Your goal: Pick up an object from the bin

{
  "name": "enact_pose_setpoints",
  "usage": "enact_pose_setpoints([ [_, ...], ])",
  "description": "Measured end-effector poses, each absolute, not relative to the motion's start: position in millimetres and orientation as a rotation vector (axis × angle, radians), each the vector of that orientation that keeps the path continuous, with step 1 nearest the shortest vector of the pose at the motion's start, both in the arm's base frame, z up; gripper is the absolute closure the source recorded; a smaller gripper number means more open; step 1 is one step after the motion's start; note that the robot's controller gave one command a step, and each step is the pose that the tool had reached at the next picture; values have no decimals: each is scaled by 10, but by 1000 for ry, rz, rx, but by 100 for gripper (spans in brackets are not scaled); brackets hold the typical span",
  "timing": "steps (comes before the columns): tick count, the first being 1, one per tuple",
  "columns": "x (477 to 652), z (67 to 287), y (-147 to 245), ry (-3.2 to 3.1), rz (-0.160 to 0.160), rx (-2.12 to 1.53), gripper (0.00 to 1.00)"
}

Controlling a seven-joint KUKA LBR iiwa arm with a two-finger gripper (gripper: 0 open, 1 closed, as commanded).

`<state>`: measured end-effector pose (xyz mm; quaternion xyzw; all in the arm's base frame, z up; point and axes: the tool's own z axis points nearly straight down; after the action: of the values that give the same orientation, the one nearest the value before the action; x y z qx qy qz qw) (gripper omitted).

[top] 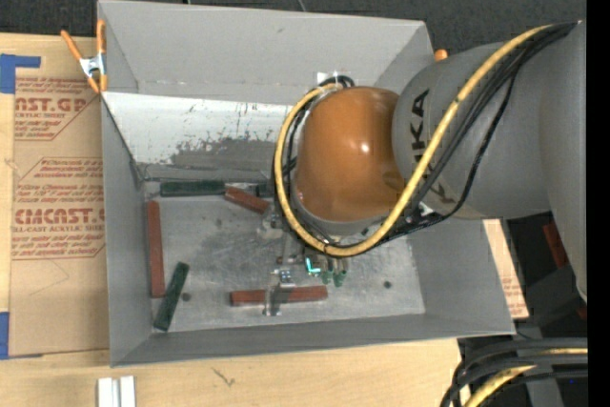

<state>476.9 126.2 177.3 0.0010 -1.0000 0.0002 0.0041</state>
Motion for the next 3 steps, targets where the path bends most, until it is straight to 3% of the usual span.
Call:
enact_pose_setpoints([
  [1, 4789, 1810, 1256, -3141, -1, 1, 0],
  [2, 4866, 741, 818, -3140, -2, 55, 100],
  [3, 4866, 741, 818, -3140, -2, 55, 100],
])
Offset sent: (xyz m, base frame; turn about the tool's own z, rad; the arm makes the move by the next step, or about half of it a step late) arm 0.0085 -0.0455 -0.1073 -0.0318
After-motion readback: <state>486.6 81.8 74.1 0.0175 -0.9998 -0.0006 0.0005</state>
